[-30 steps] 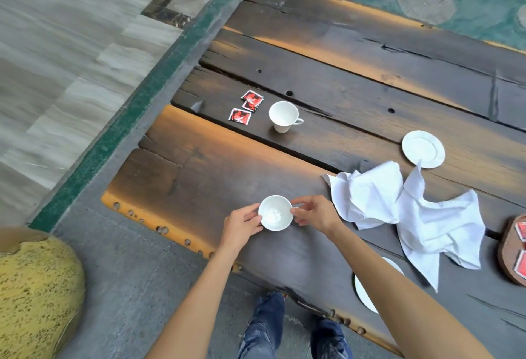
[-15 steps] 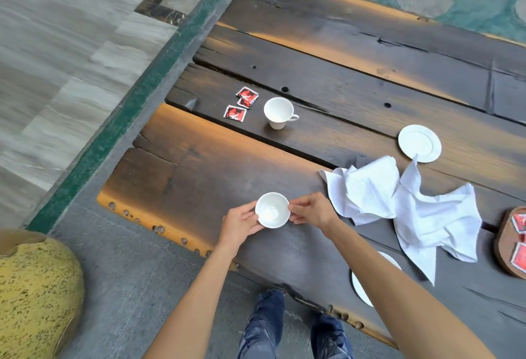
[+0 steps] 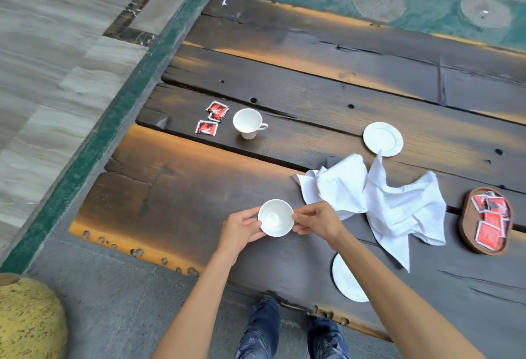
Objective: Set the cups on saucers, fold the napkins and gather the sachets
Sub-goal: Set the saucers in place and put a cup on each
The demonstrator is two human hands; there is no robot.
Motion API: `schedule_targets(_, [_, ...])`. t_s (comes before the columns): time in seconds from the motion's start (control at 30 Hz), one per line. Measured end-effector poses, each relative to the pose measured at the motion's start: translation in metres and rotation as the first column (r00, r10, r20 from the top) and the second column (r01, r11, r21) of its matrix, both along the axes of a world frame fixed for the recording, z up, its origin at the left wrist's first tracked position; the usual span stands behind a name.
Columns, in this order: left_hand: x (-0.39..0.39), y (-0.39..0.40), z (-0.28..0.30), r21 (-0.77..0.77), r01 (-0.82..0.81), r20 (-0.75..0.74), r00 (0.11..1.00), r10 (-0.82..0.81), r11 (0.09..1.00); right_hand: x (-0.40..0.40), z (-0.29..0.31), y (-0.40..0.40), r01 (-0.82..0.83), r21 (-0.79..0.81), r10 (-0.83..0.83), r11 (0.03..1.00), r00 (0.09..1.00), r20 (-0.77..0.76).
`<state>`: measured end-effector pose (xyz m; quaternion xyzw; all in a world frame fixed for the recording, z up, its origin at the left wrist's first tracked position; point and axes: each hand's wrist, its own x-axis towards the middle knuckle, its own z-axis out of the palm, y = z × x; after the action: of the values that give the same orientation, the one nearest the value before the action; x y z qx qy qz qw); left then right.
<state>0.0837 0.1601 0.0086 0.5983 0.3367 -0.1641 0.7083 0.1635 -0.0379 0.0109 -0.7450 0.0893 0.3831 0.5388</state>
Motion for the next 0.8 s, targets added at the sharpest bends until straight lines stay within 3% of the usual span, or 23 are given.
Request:
schedule_targets(0.53, [0.019,-0.123,0.028,-0.051,0.321,0.003,0.947,-0.321,0.946,-0.044,0.014,-0.139,0.294,-0.042,-0.293,0.955,0.956,0.016])
schedule_targets(0.8, [0.005,-0.167,0.029,-0.033,0.406,-0.029,0.913,-0.407,0.913,-0.079,0.011,-0.178,0.413,-0.033,-0.413,0.91,0.911,0.002])
